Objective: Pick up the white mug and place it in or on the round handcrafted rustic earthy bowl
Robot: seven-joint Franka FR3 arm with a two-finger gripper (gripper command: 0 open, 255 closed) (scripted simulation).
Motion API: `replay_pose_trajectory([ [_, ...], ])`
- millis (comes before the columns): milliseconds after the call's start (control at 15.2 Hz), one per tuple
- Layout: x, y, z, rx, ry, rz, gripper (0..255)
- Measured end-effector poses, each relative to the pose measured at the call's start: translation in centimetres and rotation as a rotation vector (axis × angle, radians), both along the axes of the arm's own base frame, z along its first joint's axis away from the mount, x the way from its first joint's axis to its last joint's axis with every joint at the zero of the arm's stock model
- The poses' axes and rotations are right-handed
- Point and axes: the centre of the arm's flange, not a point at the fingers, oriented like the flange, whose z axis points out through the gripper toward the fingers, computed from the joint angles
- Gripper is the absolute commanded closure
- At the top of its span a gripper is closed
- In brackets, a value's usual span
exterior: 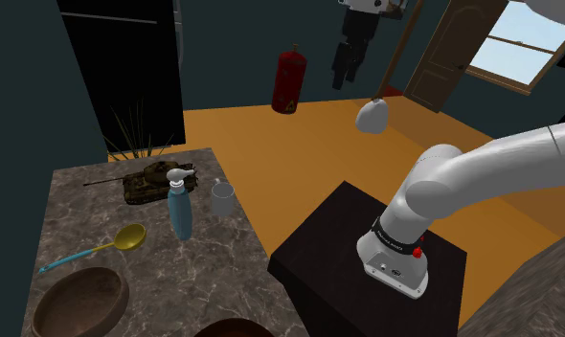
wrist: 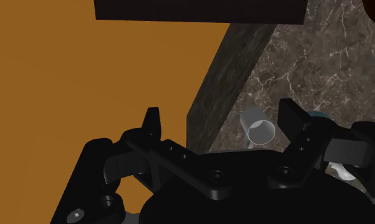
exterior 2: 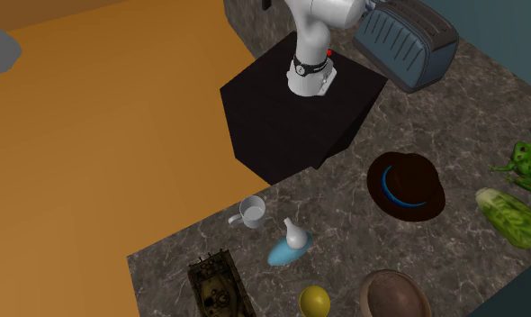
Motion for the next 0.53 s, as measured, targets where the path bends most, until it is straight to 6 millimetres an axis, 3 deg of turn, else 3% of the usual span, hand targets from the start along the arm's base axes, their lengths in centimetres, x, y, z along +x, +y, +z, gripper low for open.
replay_pose_trajectory([
  [132, 0.3, 0.4, -0.6, 0.0, 0.0, 0.0, 0],
  [528, 3.6, 2.5, -6.5, 0.003, -0.001, 0.0, 0],
])
